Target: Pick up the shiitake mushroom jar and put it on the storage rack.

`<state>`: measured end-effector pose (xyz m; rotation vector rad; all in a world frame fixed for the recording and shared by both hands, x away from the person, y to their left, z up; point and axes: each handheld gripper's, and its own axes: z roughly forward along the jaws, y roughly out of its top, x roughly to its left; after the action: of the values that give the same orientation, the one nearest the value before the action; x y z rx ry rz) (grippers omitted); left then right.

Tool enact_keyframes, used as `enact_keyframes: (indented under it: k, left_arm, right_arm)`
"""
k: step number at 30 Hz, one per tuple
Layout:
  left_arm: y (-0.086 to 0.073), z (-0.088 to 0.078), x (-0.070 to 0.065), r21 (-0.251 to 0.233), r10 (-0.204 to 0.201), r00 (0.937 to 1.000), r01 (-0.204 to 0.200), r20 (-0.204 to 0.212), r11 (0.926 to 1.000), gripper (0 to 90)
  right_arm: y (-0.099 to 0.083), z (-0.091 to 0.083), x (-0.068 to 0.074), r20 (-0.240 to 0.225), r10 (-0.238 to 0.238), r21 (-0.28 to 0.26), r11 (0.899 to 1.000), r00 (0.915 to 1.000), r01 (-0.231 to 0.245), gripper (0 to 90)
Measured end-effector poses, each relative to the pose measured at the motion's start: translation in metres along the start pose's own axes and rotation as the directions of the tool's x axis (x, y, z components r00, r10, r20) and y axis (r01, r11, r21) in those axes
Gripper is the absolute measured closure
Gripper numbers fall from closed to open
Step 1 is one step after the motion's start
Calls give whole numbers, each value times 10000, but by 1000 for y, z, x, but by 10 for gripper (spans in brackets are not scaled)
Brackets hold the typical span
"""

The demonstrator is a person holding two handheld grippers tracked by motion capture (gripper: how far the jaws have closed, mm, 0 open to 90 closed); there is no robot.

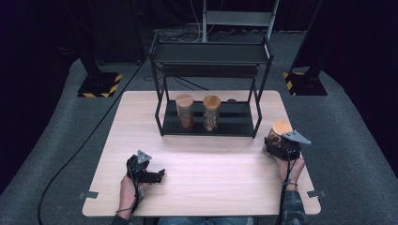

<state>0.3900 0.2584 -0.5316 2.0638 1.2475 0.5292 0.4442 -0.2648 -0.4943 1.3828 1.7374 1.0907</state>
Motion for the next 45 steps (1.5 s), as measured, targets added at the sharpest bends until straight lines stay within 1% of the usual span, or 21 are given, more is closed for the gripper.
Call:
enact_keyframes:
  k: [5, 9, 26, 31, 45]
  left_arm:
    - [0, 0, 0, 6, -2, 10000, 2, 10, 10000, 0]
    - [0, 0, 0, 1, -3, 10000, 3, 7, 10000, 0]
    - [0, 0, 0, 0, -1, 10000, 1, 6, 10000, 0]
    - [0, 0, 0, -12, -3, 10000, 3, 5, 10000, 0]
    - [0, 0, 0, -18, -3, 10000, 3, 3, 10000, 0]
  right_arm:
    - [0, 0, 1, 29, 45, -7, 10000, 10000, -45, 243]
    - [0, -3, 2, -71, 81, -90, 9999, 9999, -81, 244]
    - [2, -18, 12, -409, -149, -83, 9999, 9991, 145, 244]
    - [3, -21, 13, -553, -144, 17, 9999, 9984, 145, 244]
    - [5, -27, 21, -762, -301, -121, 9995, 9966, 293, 244]
